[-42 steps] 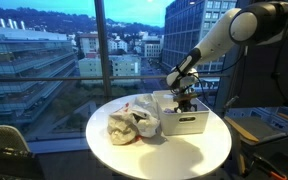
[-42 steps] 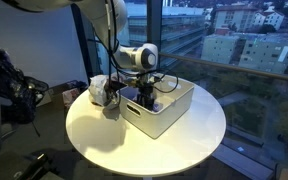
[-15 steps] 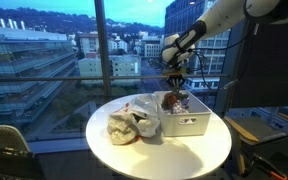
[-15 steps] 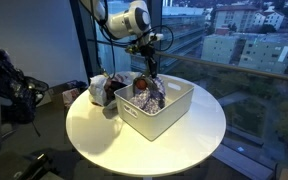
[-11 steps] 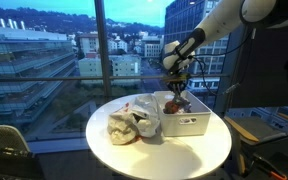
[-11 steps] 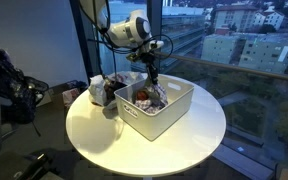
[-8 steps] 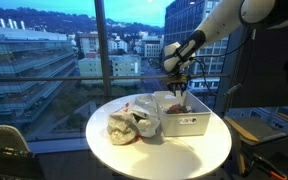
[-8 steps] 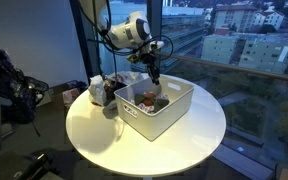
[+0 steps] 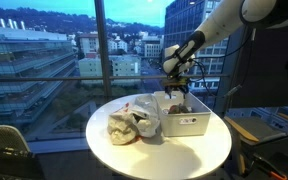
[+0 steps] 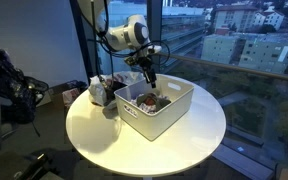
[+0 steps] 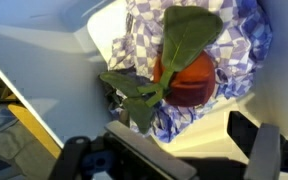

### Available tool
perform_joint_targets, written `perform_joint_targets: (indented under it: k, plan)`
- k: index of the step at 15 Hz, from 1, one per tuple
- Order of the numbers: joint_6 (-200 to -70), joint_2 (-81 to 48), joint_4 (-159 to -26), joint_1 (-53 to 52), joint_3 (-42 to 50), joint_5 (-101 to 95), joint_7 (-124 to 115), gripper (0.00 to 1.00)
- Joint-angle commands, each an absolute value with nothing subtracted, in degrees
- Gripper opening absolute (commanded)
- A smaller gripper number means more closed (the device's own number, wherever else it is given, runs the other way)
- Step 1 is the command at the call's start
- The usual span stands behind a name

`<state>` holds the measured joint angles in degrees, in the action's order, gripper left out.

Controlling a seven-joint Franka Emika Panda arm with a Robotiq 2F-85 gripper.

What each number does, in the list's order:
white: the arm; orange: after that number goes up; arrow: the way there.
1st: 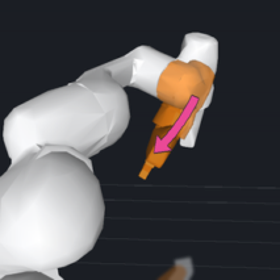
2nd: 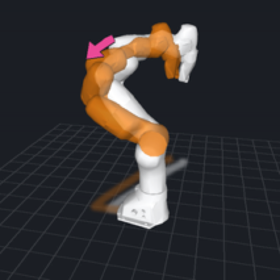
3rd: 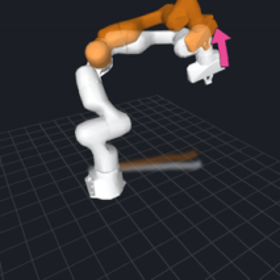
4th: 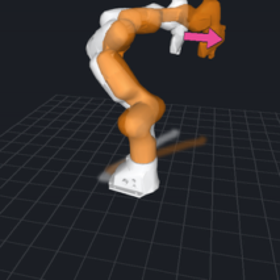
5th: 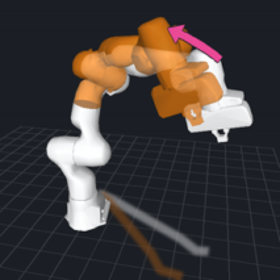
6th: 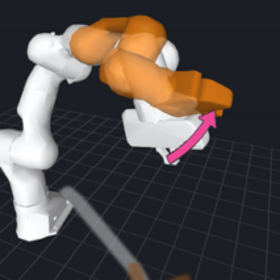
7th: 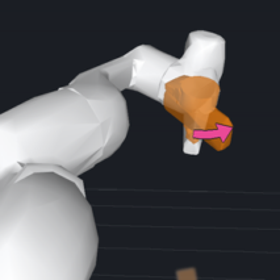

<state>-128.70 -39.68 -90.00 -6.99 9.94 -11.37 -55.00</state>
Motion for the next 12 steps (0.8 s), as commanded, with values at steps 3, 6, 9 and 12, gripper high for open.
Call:
perform_joint_targets:
  k: [3, 6, 9, 12]
  plan:
    - [-130.04, -41.61, -90.13, -5.56, 8.25, -7.26, -53.57, 1.0]
    - [-130.63, -43.39, -89.0, -5.01, 7.95, -5.31, -53.55, 1.0]
    - [-131.85, -45.02, -88.11, -4.32, 7.4, -3.16, -52.83, 1.0]
    - [-133.15, -46.17, -87.61, -4.16, 7.38, -2.17, -52.19, 0.74]
